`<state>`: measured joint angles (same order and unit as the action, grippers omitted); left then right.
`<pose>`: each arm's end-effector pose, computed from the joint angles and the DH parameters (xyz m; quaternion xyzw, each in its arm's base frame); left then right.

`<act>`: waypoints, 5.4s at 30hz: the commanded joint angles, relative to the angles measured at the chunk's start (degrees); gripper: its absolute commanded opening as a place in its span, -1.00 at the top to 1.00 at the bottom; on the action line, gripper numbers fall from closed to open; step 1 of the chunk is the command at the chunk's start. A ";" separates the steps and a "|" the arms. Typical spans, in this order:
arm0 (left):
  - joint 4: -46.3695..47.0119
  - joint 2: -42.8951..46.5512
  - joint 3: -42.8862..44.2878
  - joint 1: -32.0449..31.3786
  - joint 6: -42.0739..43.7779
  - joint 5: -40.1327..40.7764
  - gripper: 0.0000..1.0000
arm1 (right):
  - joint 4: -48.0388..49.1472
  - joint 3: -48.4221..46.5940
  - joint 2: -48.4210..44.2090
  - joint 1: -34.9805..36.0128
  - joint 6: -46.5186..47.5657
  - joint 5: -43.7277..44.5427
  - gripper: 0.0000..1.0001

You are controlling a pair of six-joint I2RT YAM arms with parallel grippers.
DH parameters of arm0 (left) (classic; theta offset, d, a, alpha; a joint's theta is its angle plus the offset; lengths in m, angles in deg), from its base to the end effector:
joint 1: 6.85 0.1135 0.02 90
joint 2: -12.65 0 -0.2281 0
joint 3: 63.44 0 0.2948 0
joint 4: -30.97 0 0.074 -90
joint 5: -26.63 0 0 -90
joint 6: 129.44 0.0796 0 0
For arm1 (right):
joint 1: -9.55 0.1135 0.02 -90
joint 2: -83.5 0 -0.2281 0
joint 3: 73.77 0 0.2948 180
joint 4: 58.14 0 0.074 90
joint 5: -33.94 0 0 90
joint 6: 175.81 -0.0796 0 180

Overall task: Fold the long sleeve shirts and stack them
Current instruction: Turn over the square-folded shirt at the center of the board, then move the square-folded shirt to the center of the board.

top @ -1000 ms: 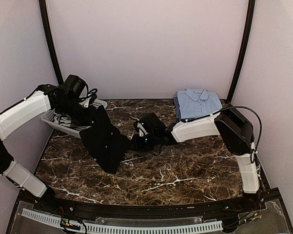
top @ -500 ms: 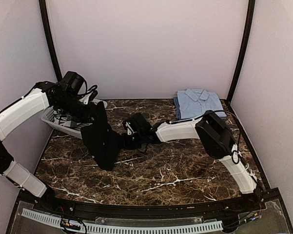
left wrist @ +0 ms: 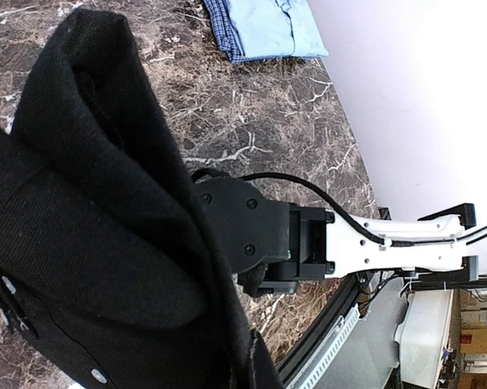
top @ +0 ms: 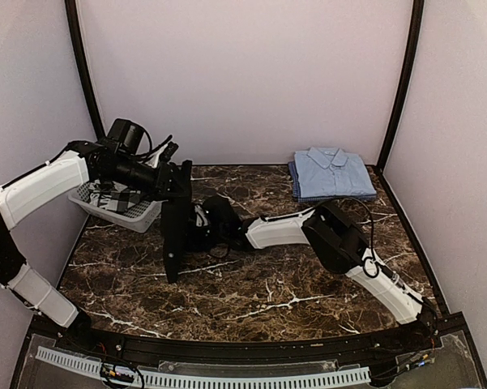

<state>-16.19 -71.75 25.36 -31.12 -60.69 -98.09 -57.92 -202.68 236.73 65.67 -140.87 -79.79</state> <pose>0.3406 -0.2033 0.2685 0.1426 0.8710 -0.4000 0.2469 0.3226 0.5379 0.0349 -0.1194 0.8201 0.5366 0.1585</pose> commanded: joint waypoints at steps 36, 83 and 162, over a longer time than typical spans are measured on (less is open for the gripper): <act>29.50 -24.28 11.13 -24.02 -22.36 11.53 -0.34 | -14.67 62.56 -69.35 -25.97 18.32 8.43 -0.75; 20.03 13.15 -45.65 -6.02 -25.04 12.84 0.09 | -20.91 65.13 -60.12 -9.71 18.78 18.63 -0.39; 22.38 6.14 -45.45 -11.94 -38.14 25.77 1.00 | -19.00 65.71 -61.47 -10.66 23.19 23.98 -0.39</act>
<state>10.21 -65.57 -21.17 -42.83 -98.96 -75.47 -78.53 -137.52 176.49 55.27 -117.77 -56.20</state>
